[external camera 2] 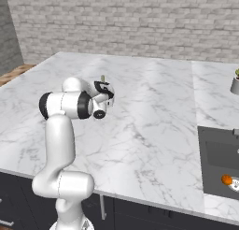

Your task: Open the cabinet directly in front. Then move the beer and the cup to the dining counter with the candle on it.

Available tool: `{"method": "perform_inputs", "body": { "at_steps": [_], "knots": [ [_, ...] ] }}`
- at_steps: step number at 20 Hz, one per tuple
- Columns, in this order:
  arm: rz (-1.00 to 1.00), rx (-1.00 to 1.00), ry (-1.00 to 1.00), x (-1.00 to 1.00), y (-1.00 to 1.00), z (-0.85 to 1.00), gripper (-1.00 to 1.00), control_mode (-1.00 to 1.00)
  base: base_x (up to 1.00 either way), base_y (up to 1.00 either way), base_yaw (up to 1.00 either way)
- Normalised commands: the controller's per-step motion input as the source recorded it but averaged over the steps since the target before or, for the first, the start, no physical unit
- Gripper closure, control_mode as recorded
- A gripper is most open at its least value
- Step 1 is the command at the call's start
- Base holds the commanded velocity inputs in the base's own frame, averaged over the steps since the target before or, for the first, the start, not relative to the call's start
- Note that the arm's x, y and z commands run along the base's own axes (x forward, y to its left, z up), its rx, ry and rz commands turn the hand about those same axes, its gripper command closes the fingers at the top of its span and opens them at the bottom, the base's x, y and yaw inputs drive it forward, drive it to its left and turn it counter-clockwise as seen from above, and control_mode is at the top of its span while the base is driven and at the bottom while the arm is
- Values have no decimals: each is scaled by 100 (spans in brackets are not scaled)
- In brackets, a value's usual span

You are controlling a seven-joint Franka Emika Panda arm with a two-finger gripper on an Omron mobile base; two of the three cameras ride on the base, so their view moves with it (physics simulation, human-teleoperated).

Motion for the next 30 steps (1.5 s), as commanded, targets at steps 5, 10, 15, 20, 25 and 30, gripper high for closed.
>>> {"method": "perform_inputs", "body": {
  "at_steps": [5, 10, 15, 20, 25, 30],
  "knots": [
    [0, 0, 0, 0, 0, 57, -100, -100, 0, 0, 0],
    [0, 0, 0, 0, 0, 86, -100, -100, 0, 0, 0],
    [-1, 0, 4, 0, 0, 93, -100, -100, 0, 0, 0],
    [-7, 0, 19, -44, -26, 100, -100, -100, 0, 0, 0],
    [-9, 0, 26, -86, -43, 100, -100, -100, 0, 0, 0],
    [-8, 0, 21, -100, -72, 100, -100, -100, 0, 0, 0]
  ]
}}
